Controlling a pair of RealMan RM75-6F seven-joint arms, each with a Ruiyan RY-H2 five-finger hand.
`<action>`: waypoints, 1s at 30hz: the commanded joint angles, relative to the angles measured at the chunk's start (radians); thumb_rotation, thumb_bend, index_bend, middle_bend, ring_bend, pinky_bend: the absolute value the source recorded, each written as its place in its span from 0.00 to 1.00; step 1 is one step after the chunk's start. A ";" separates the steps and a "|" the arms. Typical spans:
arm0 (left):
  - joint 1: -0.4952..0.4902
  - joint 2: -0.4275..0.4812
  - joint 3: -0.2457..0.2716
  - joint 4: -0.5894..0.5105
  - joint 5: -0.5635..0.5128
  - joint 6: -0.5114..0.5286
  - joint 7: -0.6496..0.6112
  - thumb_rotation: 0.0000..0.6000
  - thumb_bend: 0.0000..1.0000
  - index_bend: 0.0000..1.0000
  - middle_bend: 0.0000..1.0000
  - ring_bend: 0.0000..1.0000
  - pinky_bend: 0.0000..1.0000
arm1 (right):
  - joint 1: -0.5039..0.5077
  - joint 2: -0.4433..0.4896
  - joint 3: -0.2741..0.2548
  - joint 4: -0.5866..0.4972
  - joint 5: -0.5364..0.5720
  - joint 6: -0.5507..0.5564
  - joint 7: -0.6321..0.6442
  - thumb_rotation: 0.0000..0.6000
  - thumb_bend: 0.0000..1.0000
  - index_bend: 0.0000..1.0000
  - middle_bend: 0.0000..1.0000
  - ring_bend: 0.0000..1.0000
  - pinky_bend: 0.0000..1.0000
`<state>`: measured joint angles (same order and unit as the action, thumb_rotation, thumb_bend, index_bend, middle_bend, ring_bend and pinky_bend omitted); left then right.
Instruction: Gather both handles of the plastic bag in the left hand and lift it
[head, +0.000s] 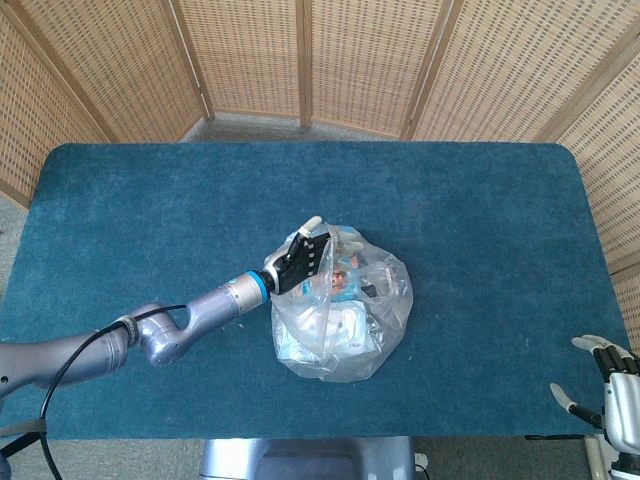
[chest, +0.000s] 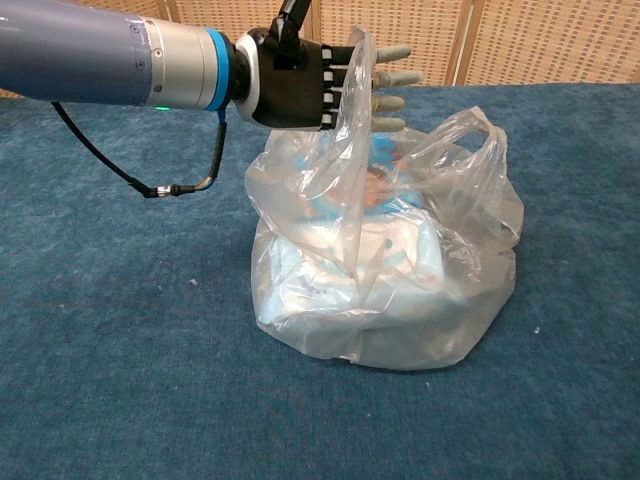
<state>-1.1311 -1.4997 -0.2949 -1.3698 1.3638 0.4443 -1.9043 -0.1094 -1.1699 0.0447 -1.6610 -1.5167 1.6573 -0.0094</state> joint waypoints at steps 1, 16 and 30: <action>0.018 -0.010 -0.040 -0.015 0.043 0.001 -0.113 0.00 0.19 0.19 0.20 0.11 0.18 | -0.003 -0.001 -0.001 0.002 -0.002 0.004 0.003 0.89 0.22 0.28 0.28 0.26 0.23; 0.135 0.155 0.088 -0.069 0.304 0.301 -0.470 0.00 0.19 0.19 0.20 0.17 0.24 | 0.006 0.014 0.002 0.001 -0.010 -0.011 0.006 0.88 0.22 0.28 0.28 0.26 0.23; 0.154 0.294 0.190 -0.103 0.332 0.418 -0.453 0.00 0.19 0.19 0.20 0.17 0.24 | 0.162 0.002 0.082 0.052 -0.092 -0.100 0.158 0.88 0.21 0.29 0.32 0.28 0.26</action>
<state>-0.9761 -1.2197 -0.1131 -1.4594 1.7029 0.8612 -2.3738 0.0215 -1.1531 0.1060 -1.6310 -1.5876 1.5707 0.1120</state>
